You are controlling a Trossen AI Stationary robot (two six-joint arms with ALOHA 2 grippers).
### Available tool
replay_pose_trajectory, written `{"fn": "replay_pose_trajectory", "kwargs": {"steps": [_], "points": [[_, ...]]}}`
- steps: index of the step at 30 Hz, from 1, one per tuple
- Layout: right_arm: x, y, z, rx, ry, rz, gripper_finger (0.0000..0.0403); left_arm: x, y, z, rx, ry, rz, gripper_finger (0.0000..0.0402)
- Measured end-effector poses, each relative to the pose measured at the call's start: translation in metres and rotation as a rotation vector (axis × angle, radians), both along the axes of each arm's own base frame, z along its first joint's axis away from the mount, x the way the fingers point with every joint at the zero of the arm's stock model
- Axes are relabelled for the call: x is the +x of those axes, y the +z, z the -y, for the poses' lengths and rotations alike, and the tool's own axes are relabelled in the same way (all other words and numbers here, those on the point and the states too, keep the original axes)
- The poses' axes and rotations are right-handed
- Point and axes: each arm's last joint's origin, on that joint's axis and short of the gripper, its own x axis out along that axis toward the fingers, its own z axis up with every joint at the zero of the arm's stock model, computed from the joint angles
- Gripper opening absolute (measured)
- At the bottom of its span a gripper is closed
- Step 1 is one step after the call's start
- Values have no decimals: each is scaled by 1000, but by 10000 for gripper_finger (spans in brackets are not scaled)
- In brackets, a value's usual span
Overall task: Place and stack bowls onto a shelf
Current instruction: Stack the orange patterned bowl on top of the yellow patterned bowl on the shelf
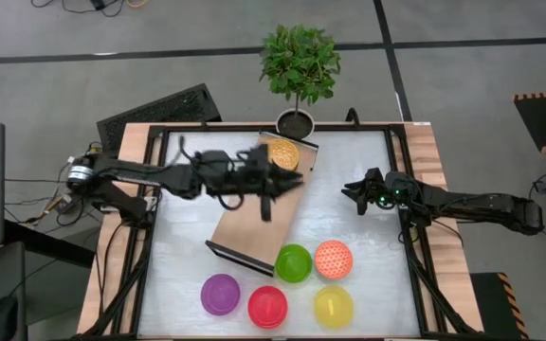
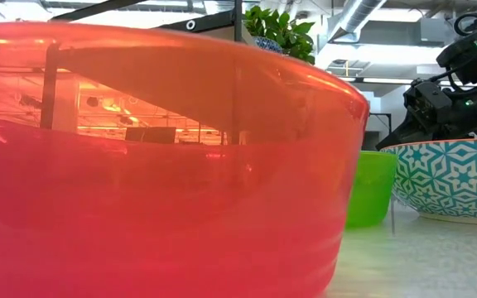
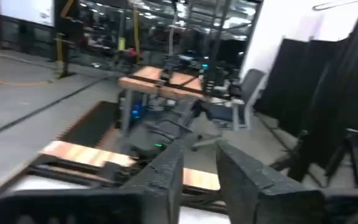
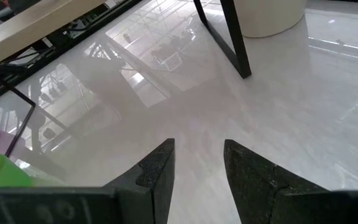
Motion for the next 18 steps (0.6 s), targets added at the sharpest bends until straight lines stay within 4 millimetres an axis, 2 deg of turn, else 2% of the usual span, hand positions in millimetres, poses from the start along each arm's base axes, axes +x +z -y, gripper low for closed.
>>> {"fn": "replay_pose_trajectory", "kwargs": {"steps": [4, 9, 13, 18], "points": [[0, 0, 0, 0, 0, 1, 164, 25, -16, 13, -37, 2, 32, 121], [0, 0, 0, 6, -3, 3, 164, 60, -7, 22, 8, 34, 18, 144], [0, 0, 0, 6, -4, 4, 164, 94, -9, 27, 120, 20, -150, 147], [0, 0, 0, 28, -14, 12, 164, 130, -19, 26, 155, 0, -396, 147]]}}
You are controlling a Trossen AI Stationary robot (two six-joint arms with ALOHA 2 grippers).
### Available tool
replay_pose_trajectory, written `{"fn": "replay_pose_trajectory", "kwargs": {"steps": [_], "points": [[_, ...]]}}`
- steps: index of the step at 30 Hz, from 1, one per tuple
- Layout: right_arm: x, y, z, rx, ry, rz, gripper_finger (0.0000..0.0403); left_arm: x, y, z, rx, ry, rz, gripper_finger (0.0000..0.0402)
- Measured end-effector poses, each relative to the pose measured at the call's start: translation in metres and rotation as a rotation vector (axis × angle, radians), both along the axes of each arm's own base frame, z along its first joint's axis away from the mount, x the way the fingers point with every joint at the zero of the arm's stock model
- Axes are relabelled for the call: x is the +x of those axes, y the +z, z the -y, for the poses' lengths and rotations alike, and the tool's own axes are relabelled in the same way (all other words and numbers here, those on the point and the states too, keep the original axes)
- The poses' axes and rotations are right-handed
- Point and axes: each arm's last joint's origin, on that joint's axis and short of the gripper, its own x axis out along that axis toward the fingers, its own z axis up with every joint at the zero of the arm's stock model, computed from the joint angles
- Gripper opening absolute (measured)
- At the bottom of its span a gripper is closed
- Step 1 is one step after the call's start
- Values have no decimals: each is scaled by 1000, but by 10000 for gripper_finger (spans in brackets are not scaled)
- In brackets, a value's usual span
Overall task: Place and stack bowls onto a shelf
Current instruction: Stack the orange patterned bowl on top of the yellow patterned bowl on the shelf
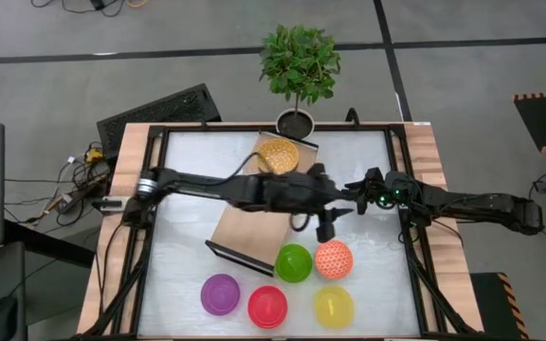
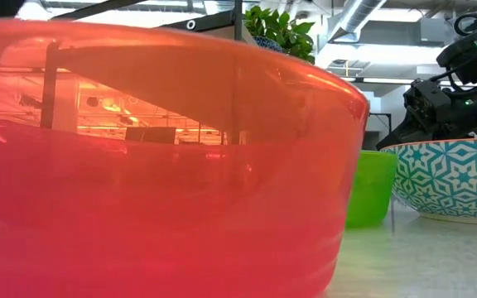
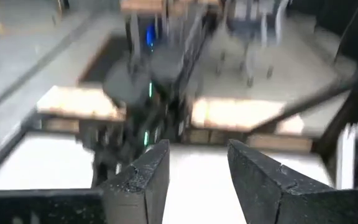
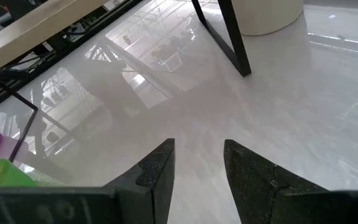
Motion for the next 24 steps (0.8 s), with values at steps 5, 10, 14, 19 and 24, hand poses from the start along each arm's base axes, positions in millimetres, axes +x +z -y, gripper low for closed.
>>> {"fn": "replay_pose_trajectory", "kwargs": {"steps": [5, 10, 14, 19, 24], "points": [[0, 0, 0, 2, 0, 0, 164, 25, -30, 6, 27, -101, -219, 147], [0, 0, -1, 13, 18, -1, 164, 31, -58, -1, -107, -201, -264, 147], [0, -1, -1, 30, 13, 4, 164, 30, -58, -14, -72, -198, -278, 147], [0, -1, -1, 35, 13, 6, 164, 28, -64, -20, -36, -150, -341, 147], [0, -1, -1, 37, 13, 6, 164, 33, -85, -12, -39, -137, -403, 147]]}}
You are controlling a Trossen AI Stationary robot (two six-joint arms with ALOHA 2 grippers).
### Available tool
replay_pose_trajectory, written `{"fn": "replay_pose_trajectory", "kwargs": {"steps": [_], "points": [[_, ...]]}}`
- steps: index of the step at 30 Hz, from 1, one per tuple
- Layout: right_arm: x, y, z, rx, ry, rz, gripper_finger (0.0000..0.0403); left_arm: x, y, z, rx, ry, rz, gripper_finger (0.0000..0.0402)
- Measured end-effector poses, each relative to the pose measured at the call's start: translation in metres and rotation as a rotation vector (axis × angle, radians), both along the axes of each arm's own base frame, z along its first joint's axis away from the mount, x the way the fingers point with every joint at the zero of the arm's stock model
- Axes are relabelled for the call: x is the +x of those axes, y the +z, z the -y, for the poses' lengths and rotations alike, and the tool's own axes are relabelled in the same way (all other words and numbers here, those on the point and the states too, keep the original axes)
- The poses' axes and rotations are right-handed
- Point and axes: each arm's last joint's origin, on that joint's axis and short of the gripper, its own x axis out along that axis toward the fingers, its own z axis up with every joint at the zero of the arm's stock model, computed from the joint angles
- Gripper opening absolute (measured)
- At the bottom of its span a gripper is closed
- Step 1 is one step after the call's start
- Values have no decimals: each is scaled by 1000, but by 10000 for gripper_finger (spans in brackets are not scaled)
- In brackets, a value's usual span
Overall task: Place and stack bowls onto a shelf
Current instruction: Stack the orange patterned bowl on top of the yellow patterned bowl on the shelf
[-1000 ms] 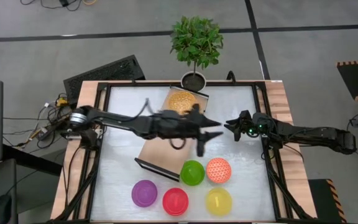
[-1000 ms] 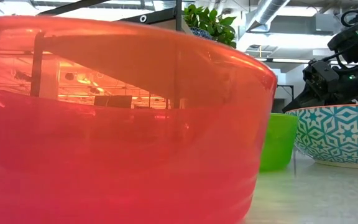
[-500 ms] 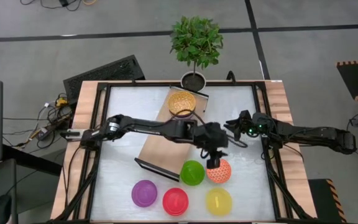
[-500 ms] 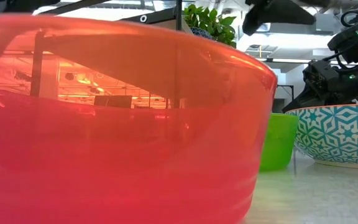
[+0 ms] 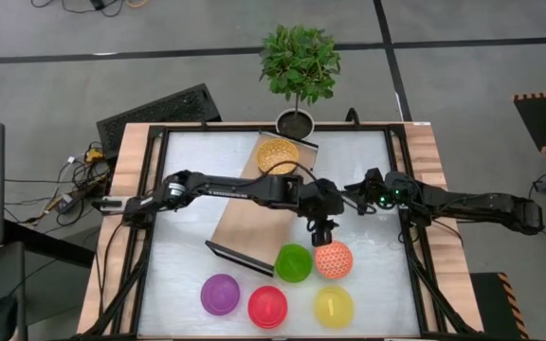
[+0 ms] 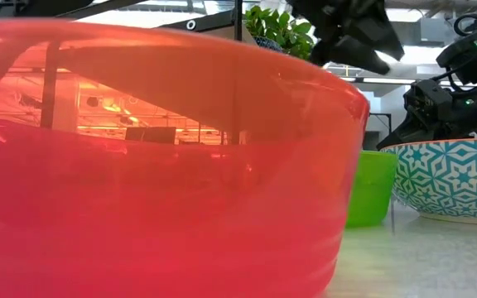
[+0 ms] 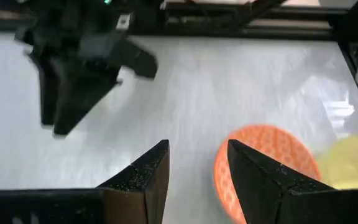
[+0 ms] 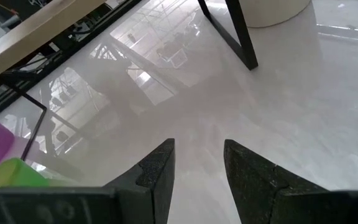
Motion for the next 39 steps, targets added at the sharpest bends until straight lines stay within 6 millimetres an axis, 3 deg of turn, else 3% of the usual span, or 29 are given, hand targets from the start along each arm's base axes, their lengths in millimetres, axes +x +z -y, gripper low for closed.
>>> {"fn": "replay_pose_trajectory", "kwargs": {"steps": [7, 27, 39], "points": [[0, 0, 0, 8, -3, 2, 164, 4, -23, 23, 16, 36, -59, 147], [0, -1, 0, 8, -1, -12, 164, 24, -78, 22, -62, 52, -113, 147], [0, -1, 0, 2, 2, -14, 164, 27, -89, 16, -94, 24, -139, 147]]}}
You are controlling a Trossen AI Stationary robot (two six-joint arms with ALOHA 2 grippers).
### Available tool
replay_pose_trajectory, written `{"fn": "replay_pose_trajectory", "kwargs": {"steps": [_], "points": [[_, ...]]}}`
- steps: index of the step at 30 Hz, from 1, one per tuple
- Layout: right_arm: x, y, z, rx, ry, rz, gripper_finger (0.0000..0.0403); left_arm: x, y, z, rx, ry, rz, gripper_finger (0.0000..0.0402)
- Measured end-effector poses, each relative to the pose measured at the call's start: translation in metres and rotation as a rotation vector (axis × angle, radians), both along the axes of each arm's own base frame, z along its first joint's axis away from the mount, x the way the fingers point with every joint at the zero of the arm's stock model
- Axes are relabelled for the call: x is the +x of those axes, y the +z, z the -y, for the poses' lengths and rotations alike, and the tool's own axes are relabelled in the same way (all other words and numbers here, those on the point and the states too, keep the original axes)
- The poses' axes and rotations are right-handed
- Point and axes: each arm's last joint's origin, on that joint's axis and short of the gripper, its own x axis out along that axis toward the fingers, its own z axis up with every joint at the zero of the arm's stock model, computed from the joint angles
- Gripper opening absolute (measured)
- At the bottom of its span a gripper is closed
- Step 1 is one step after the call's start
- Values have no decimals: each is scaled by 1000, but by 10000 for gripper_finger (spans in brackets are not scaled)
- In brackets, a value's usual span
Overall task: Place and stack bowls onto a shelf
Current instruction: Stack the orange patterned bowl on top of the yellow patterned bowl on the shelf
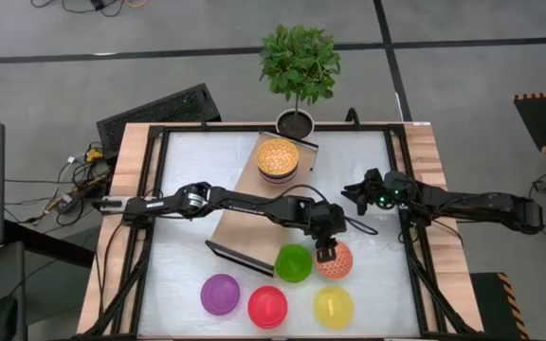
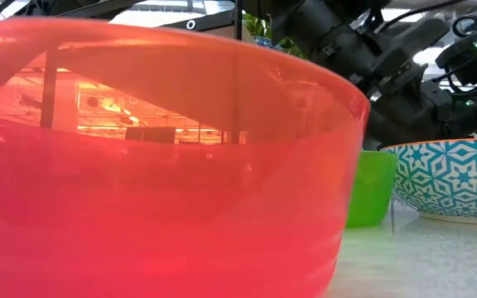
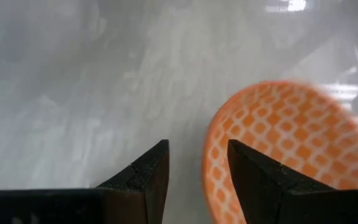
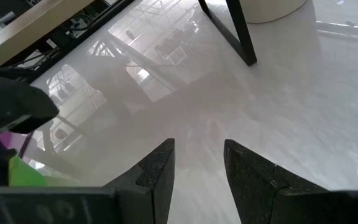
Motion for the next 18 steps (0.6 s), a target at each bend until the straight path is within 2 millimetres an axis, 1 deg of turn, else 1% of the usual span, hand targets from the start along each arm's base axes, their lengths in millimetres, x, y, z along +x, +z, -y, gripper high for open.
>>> {"fn": "replay_pose_trajectory", "kwargs": {"steps": [5, 13, 18], "points": [[0, 0, 0, 0, 0, 0, 164, -1, -3, 1, 9, -51, -20, 147], [0, 0, 0, 0, 0, 0, 164, -3, -5, 1, 6, -73, -47, 147], [0, 0, 0, 0, -1, 0, 164, -5, -12, 1, 4, -72, -72, 147]]}}
